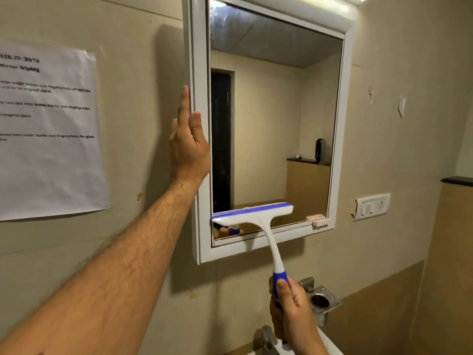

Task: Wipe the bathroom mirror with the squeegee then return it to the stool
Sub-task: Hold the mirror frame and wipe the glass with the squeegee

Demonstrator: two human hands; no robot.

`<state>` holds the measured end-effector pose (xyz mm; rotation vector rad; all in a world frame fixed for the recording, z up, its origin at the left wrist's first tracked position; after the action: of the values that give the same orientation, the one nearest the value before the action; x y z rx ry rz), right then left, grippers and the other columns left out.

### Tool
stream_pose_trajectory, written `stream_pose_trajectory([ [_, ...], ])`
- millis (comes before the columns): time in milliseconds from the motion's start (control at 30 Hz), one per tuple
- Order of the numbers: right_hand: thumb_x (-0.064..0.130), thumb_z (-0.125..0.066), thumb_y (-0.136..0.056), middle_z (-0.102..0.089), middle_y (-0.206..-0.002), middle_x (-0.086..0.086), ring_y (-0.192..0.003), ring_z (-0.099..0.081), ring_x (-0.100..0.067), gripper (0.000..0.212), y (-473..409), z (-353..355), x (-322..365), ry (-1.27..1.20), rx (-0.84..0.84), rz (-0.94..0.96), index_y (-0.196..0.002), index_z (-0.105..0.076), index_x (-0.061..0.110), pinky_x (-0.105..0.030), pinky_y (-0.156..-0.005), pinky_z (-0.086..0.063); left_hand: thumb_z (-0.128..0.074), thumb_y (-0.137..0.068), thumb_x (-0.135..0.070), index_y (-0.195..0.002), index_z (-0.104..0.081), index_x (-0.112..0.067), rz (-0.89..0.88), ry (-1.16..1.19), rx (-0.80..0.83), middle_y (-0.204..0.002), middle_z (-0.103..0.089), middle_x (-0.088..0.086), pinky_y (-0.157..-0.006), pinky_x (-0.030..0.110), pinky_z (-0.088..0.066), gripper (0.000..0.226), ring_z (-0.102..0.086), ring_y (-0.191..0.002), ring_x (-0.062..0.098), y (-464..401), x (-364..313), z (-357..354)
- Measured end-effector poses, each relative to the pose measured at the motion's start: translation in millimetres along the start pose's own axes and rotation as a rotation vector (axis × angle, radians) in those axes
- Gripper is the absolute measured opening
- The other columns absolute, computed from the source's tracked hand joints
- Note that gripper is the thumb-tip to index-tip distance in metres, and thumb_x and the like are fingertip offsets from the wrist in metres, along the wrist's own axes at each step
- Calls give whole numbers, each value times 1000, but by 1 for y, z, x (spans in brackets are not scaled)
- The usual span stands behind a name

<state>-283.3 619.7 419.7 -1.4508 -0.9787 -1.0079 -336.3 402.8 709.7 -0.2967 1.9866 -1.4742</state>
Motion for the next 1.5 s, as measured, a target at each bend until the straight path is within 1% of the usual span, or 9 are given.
stream_pose_trajectory([
  [167,31,-42,-97,-40,-51,1,-41,-36,-9,33,12,3,-27,19,-10,-80,-90,-53,1,-21,-41,-31,-30,-104,-26,-149,-30,-17,-10,9,-1,-135,-39,-16,-95,-5,-22,46,-31,-114,-24,1,-3,0],
  [233,36,-46,-92,-40,-54,0,-43,-36,-10,37,14,6,-25,11,-20,-81,-91,-54,1,-22,-42,-31,-30,-104,-25,-149,-31,-17,-8,16,1,-139,-43,-8,-95,-5,-22,46,-31,-113,-25,1,-2,0],
  [367,38,-44,-94,-36,-52,-1,-41,-32,-11,39,7,7,-7,-28,-41,-36,-88,-52,0,-23,-40,-27,-30,-104,-26,-149,-30,-20,-20,19,8,-139,-50,11,-92,-5,-23,45,-43,-118,5,1,1,0],
  [567,43,-41,-97,-38,-51,1,-41,-31,-10,43,-2,-5,-4,-24,-56,34,-85,-49,3,-22,-39,-27,-29,-105,-25,-150,-29,-19,1,10,22,-129,-49,-11,-83,-11,-21,45,-32,-97,-36,1,1,-2],
  [733,58,-54,-78,-34,-53,-2,-42,-27,-11,55,11,-4,-25,-51,-56,4,-82,-48,3,-25,-39,-22,-31,-104,-23,-148,-32,-15,-37,37,-7,-137,-52,6,-88,-7,-22,45,-44,-114,6,0,-1,0],
  [833,59,-53,-77,-33,-54,-5,-41,-27,-12,57,1,-3,-4,-37,-88,72,-83,-48,3,-24,-38,-23,-31,-104,-22,-148,-33,-15,-45,48,-12,-123,-48,-20,-87,-8,-22,45,-44,-112,10,-1,-1,0],
  [1067,45,-40,-97,-41,-56,-3,-42,-31,-14,38,-38,5,49,11,-103,174,-83,-47,9,-25,-40,-28,-28,-105,-25,-149,-30,-19,-1,74,31,-110,-31,-38,-83,-10,-23,45,-35,-96,-34,1,-2,-1],
  [1300,61,-50,-77,-39,-53,-2,-39,-31,-10,52,-13,11,11,-7,-100,126,-79,-48,9,-22,-37,-28,-29,-104,-23,-149,-32,-15,7,45,28,-122,-30,-33,-87,-9,-24,45,-33,-98,-35,2,-2,-1],
  [1500,36,-38,-101,-41,-58,1,-39,-36,-2,31,-54,25,97,42,-202,217,-79,-49,17,-18,-38,-33,-29,-105,-21,-150,-28,-15,12,-8,68,-121,-44,-21,-80,-15,-18,45,-30,-95,-39,5,-5,0],
])
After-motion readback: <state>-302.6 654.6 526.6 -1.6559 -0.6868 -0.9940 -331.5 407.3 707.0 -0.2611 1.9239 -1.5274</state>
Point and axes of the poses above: each hand's wrist, its own y-axis away from the middle knuckle, its own z-axis out of the back of the hand, x = y × z, the point moved 8 cm from there along -y, towards the middle knuckle
